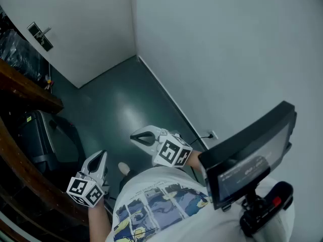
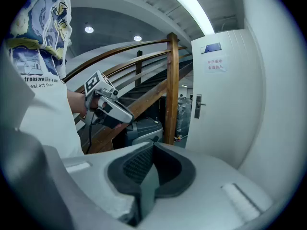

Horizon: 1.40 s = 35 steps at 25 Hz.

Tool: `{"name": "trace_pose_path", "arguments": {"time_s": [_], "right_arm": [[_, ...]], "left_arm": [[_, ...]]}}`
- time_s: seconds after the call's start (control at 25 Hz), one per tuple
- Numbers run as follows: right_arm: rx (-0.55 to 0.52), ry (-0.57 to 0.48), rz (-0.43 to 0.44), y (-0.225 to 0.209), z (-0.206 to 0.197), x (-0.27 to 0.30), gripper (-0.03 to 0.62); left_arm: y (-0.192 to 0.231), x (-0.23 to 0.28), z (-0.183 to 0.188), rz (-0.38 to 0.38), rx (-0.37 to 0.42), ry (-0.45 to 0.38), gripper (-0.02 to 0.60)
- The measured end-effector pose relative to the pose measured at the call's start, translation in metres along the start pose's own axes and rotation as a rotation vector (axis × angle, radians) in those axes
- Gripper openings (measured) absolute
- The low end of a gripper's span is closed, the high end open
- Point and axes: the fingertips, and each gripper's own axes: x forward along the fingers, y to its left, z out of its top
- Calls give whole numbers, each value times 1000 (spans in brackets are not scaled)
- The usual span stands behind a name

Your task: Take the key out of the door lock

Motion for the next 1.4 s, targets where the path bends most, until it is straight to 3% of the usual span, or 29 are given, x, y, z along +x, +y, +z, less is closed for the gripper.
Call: {"name": "trace_pose_path", "arguments": {"time_s": [0.16,0.32,0.76,0.96,1.2,1.4], "right_arm": [[5,-13,-16,-9,19,18,3],[21,-3,-41,-5,25,43,3],[80,-10,-94,-1,71,148,17],[132,-9,-101,-7,82,189,23],[94,7,-87,-59,84,232,35],[31,-6,-39,-124,100,272,55]], "left_arm": [[19,0,27,-29,2,-21,6],[47,-9,30,-55,12,-33,6],[148,-67,42,-37,67,-35,7],[191,-73,42,-32,33,-42,8],[245,-41,66,-10,18,-55,8],[286,-3,115,50,81,-40,18]]}}
